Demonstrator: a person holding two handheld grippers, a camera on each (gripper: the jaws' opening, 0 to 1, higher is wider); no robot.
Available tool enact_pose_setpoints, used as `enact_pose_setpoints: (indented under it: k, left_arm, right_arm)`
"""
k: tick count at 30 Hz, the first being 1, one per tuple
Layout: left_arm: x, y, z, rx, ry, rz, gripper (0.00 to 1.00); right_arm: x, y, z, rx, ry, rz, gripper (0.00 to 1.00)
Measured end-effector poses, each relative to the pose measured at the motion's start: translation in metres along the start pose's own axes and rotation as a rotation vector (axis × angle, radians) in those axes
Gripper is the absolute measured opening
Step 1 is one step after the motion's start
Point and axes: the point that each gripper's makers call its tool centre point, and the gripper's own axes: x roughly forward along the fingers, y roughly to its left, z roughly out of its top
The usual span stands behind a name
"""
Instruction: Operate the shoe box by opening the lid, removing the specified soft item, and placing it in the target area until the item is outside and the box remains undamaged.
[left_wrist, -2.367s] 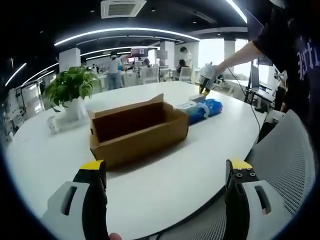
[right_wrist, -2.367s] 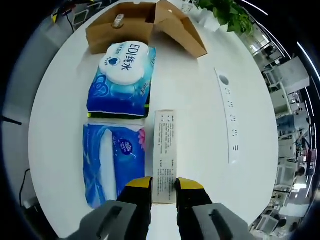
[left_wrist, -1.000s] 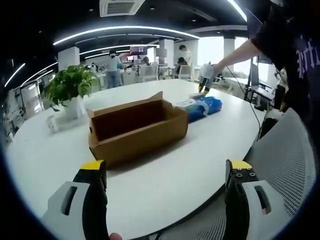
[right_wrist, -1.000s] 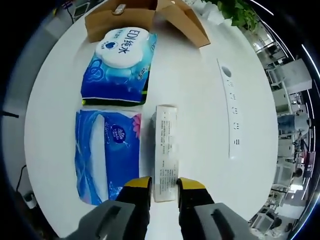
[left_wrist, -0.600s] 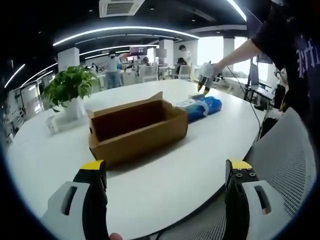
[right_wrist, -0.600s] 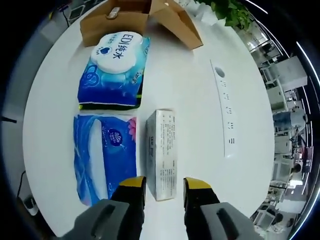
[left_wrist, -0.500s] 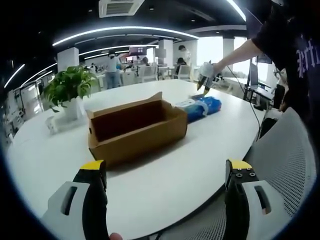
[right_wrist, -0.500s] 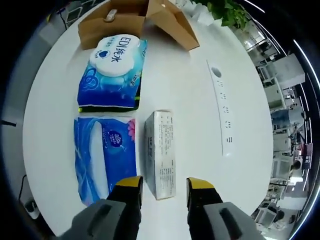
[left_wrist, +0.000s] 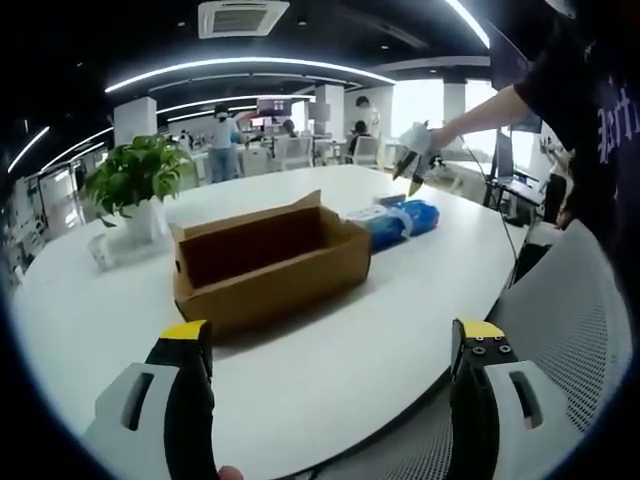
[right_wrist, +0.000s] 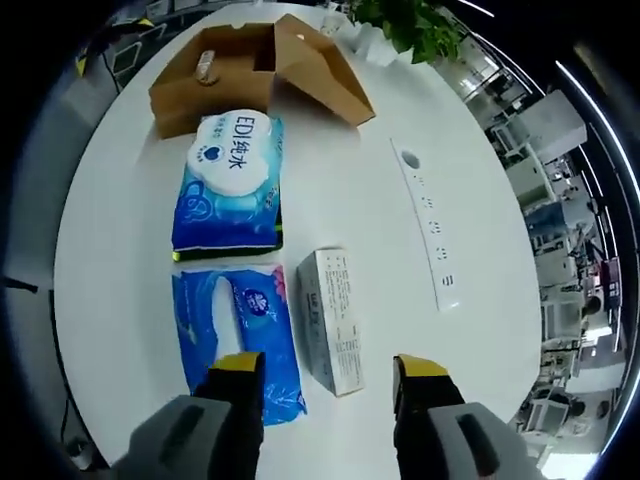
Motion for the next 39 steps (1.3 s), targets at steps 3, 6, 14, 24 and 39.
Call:
enact_pose_setpoints:
  k: [3,6,14,24,39]
  left_arm:
    - [0.0,0.0,0.0,0.002,-0.002,-0.003,0.99]
    - [-0.001,0.0,0.001,-0.003,-0.013,-0.008,0.99]
    - [-0.001,-0.003,0.004,-0.014,-0.026,-0.011,0.99]
    - [-0.002,-0.006,0.004,-0.016,-0.023,-0.025,0.99]
    - [-0.003,-0.01,0.002,-0.011,-0.013,-0.05,0.99]
  right_arm:
    - [-0.006,0.005,0.004,0.046,-0.022,-0.007,0.57]
    - [-0.011,0.012,0.007,0.098,-0.037,-0.01,0.63]
    - [-0.021,0.042,0.015,0.209,-0.09,-0.01,0.71]
    - [-0.035,0.072,0.024,0.327,-0.159,-0.039,0.84]
    - [-0.05,0.116,0.033,0.482,-0.262,-0.092,0.93]
